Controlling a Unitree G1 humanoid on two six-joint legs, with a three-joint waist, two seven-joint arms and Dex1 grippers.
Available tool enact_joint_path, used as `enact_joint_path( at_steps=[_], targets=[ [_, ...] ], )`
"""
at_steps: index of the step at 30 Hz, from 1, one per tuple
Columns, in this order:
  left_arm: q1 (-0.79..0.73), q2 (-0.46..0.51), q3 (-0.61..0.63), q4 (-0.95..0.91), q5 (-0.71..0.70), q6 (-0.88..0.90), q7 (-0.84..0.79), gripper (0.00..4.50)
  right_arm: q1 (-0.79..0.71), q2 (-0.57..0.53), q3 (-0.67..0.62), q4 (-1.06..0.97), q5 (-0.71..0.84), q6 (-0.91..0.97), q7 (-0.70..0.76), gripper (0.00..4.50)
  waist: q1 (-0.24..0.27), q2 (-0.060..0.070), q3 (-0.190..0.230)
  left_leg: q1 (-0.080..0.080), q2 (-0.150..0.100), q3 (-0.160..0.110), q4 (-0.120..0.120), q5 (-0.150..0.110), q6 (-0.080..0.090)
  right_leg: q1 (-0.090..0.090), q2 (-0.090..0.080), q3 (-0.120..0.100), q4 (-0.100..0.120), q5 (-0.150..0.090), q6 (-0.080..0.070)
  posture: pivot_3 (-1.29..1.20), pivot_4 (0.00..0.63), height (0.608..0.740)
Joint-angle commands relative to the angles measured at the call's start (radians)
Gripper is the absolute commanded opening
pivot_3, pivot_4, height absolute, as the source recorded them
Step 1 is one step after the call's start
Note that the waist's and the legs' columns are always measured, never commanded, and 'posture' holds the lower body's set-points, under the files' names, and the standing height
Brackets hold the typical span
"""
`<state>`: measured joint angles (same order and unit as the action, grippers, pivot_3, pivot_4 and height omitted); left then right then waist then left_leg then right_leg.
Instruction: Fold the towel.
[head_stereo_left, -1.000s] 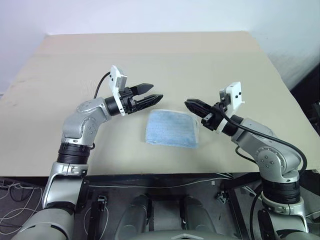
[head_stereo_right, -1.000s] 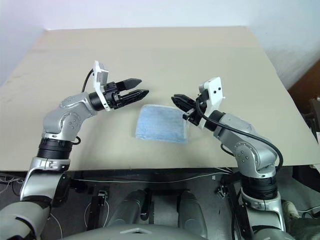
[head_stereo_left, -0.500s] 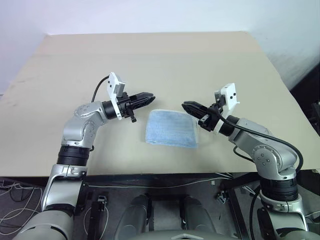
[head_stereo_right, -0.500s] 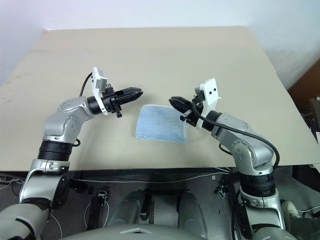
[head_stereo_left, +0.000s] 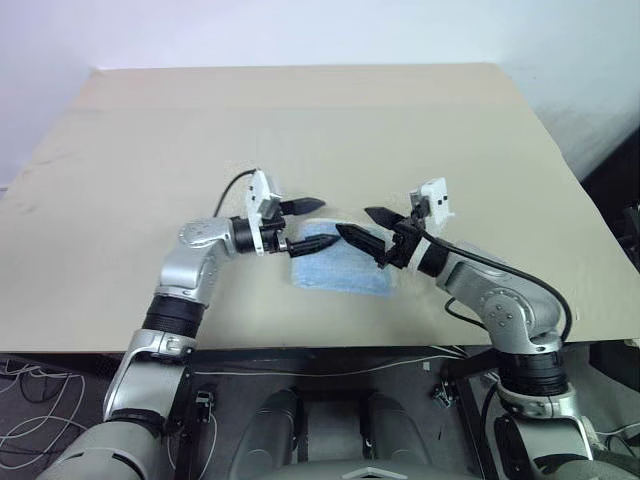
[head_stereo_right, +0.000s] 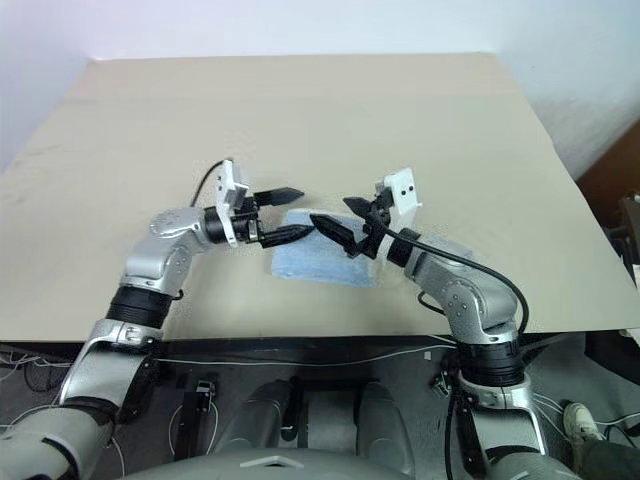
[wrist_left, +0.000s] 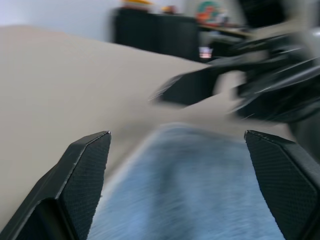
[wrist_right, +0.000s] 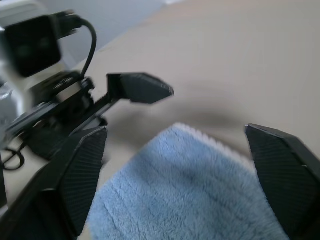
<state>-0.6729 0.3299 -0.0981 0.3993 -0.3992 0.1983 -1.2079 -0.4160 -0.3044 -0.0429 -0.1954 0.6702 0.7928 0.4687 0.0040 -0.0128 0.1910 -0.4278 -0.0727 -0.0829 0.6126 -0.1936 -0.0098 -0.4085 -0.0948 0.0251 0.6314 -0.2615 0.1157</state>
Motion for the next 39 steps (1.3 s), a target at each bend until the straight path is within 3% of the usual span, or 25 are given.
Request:
enact_joint_path(
  at_steps=[1, 4, 6, 12, 17, 18, 26, 32, 39],
  targets=[
    [0.001, -0.03, -0.01, 0.066, 0.031, -0.09, -0.028, 4.5, 0.009, 0.028, -0.011, 0.066, -0.02, -0.04, 0.001, 3.97, 0.0, 0.0, 0.0, 0.0, 0.0, 0.0, 0.0, 0.0, 0.0, 0.0, 0.0, 0.0, 0.0, 0.0, 0.0, 0.0, 0.15, 0.74],
    [0.021, -0.06, -0.025, 0.114, 0.056, -0.147, -0.044, 4.5, 0.049, 0.049, 0.01, 0.077, -0.022, -0.066, 0.041, 2.9, -0.001, 0.0, 0.0, 0.0, 0.0, 0.0, 0.0, 0.0, 0.0, 0.0, 0.0, 0.0, 0.0, 0.0, 0.0, 0.0, 0.15, 0.74],
    [0.035, -0.08, -0.029, 0.164, 0.069, -0.176, -0.052, 4.12, 0.073, 0.069, 0.035, 0.1, -0.05, -0.095, 0.047, 2.18, -0.002, 0.0, 0.0, 0.0, 0.0, 0.0, 0.0, 0.0, 0.0, 0.0, 0.0, 0.0, 0.001, 0.0, 0.0, 0.0, 0.15, 0.74],
    [0.034, -0.119, -0.014, 0.29, 0.113, -0.274, -0.017, 2.18, 0.113, 0.064, 0.132, 0.155, -0.193, -0.192, 0.057, 0.05, -0.015, 0.001, -0.001, 0.002, 0.0, -0.001, 0.002, 0.0, 0.0, 0.002, 0.001, -0.001, 0.002, 0.0, 0.0, 0.0, 0.15, 0.74],
    [0.061, -0.117, -0.029, 0.34, 0.152, -0.318, -0.039, 0.49, 0.121, 0.063, 0.149, 0.18, -0.257, -0.247, 0.056, 0.0, -0.017, 0.001, -0.004, 0.008, 0.001, -0.001, 0.001, 0.0, 0.0, 0.008, 0.001, -0.001, 0.002, 0.0, 0.0, 0.0, 0.15, 0.74],
    [0.066, -0.116, -0.032, 0.34, 0.162, -0.327, -0.033, 0.35, 0.116, 0.058, 0.144, 0.191, -0.271, -0.264, 0.057, 0.0, -0.018, 0.001, -0.004, 0.01, 0.001, -0.001, 0.001, 0.0, 0.0, 0.009, 0.001, -0.001, 0.001, 0.0, 0.0, 0.0, 0.15, 0.74],
    [0.059, -0.118, -0.006, 0.227, 0.131, -0.285, -0.019, 0.35, 0.056, 0.012, 0.069, 0.165, -0.24, -0.291, 0.115, 0.0, -0.017, 0.001, -0.004, 0.017, 0.001, -0.001, 0.0, 0.0, 0.0, 0.017, 0.001, -0.001, 0.0, 0.0, 0.0, 0.0, 0.15, 0.74],
    [0.075, -0.104, 0.032, 0.061, 0.079, -0.234, 0.01, 0.35, 0.003, -0.015, -0.014, 0.068, -0.099, -0.201, 0.146, 0.0, -0.017, 0.001, -0.004, 0.009, 0.001, -0.001, 0.001, 0.0, 0.0, 0.009, 0.0, -0.001, 0.001, 0.0, 0.0, 0.0, 0.15, 0.74],
    [0.125, -0.081, 0.056, -0.13, 0.02, -0.097, 0.07, 0.35, -0.009, -0.02, 0.007, 0.139, -0.135, -0.229, 0.13, 0.0, -0.017, 0.001, -0.004, 0.006, 0.001, -0.001, 0.0, 0.0, 0.0, 0.005, 0.001, 0.0, 0.001, 0.0, 0.001, 0.0, 0.15, 0.74]
  ],
)
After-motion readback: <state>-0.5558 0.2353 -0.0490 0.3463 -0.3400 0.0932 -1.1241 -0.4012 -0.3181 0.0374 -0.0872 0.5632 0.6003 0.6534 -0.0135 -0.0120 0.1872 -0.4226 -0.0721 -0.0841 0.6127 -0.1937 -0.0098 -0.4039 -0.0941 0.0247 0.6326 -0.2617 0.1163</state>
